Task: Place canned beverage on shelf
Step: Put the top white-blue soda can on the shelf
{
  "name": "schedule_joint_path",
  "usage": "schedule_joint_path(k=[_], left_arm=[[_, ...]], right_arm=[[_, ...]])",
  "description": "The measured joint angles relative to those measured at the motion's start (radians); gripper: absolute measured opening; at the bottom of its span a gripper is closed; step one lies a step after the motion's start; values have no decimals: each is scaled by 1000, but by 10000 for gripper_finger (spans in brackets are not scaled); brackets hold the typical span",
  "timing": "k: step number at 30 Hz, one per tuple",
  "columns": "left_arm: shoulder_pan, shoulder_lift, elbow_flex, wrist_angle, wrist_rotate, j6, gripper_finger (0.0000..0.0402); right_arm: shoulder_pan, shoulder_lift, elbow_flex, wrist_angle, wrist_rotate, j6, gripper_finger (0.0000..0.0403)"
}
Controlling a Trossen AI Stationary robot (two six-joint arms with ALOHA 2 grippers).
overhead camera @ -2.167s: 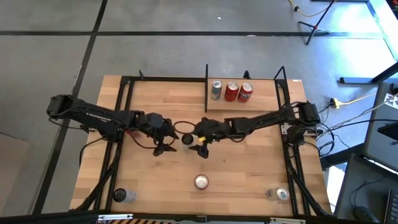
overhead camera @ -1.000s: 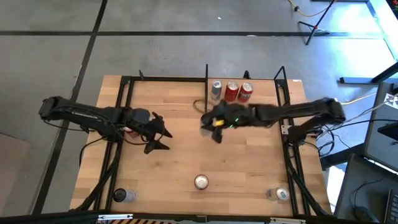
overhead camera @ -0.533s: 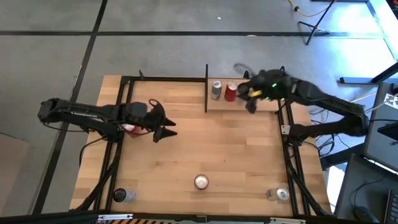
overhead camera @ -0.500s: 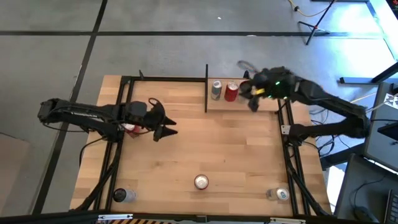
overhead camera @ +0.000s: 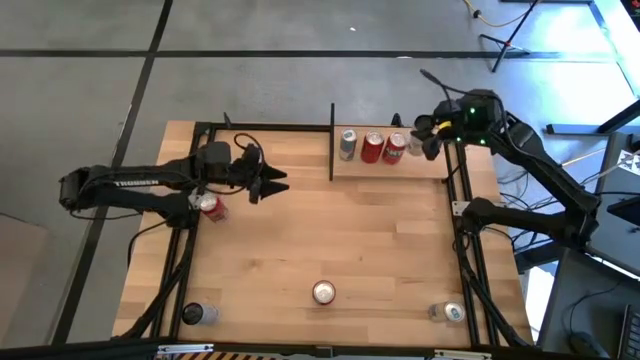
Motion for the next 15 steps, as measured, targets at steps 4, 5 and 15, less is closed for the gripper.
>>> schedule_joint_path(k=[4, 5, 15], left_arm=[[57, 0, 0, 4, 57, 5, 314], [69, 0, 0, 4, 70, 6, 314], [128, 0, 0, 43, 90, 7, 314]], right_arm=[[-69, 0, 0, -6, -44, -15, 228], [-82, -1, -7, -7, -51, -18, 228], [-193, -24, -232, 177, -97, 15, 228]])
